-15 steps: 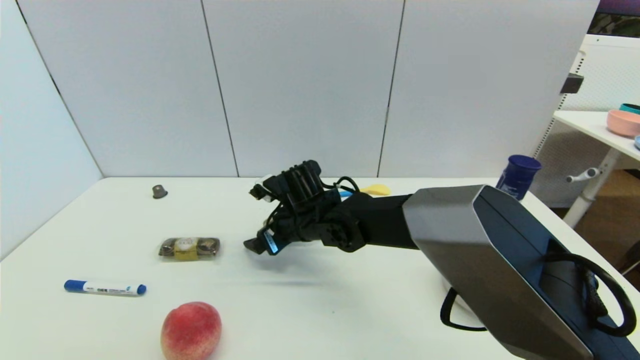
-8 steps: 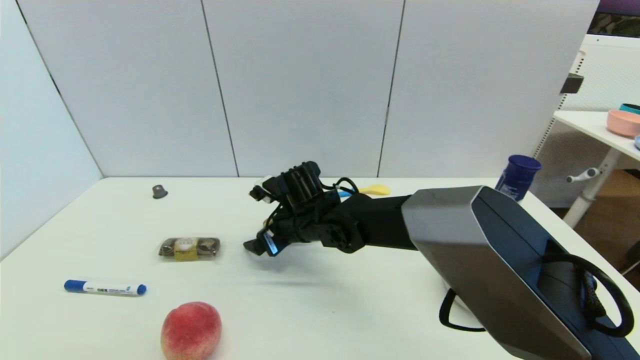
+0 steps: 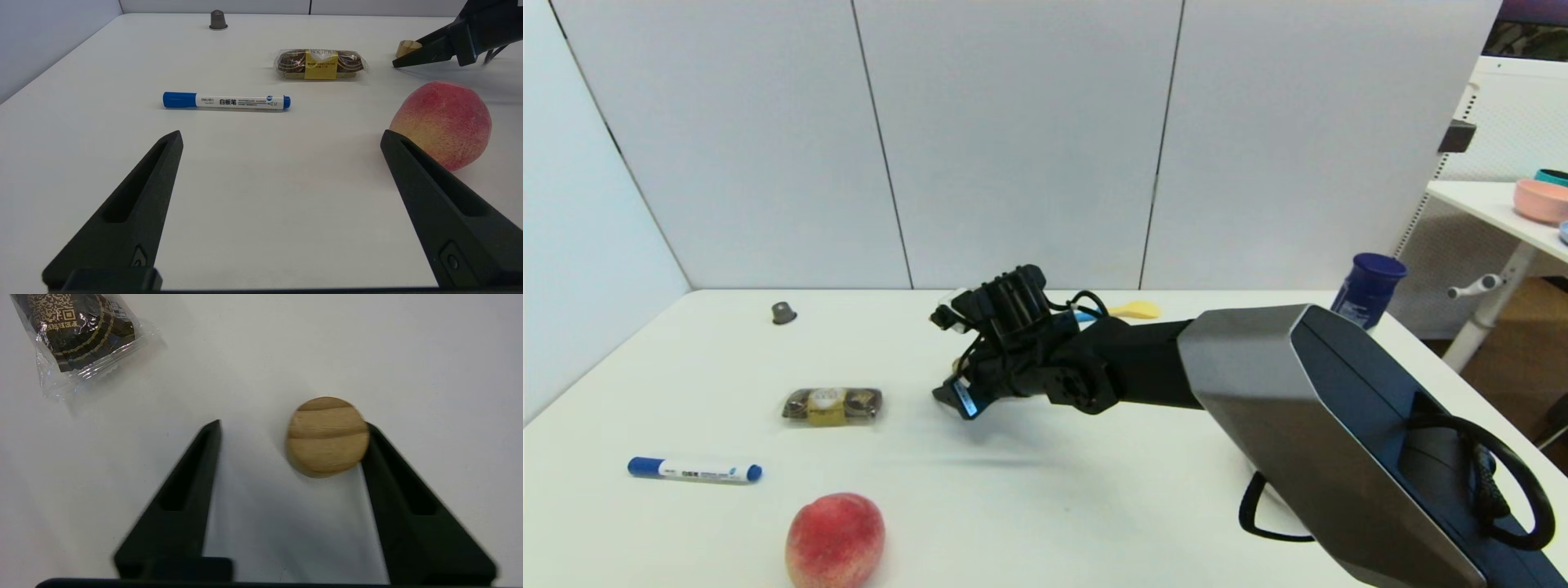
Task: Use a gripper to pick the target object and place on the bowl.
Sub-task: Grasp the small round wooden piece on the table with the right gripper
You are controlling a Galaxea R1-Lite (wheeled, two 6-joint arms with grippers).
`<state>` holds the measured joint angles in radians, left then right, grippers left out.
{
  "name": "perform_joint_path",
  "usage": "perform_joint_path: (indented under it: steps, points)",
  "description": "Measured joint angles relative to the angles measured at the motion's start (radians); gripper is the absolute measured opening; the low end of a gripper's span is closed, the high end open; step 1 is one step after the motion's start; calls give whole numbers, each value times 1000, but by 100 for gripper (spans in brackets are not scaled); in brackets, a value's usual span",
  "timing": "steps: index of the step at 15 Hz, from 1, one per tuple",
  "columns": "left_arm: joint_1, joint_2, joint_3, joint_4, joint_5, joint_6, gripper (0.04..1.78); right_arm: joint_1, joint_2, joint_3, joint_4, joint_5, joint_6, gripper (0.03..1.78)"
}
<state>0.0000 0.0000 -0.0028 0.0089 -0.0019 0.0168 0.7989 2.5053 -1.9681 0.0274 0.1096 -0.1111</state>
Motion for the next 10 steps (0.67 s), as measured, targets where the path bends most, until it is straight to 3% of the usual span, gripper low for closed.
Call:
perform_joint_path:
  steps: [3,4,10]
  points:
    - [0,0,0,0,0,0,171,0,0,0,0,0,0,75]
    - [0,0,0,0,0,0,171,-1,0,0,-1,0,0,47]
    - [0,0,0,0,0,0,171,-1,-6,1,5,0,0,47]
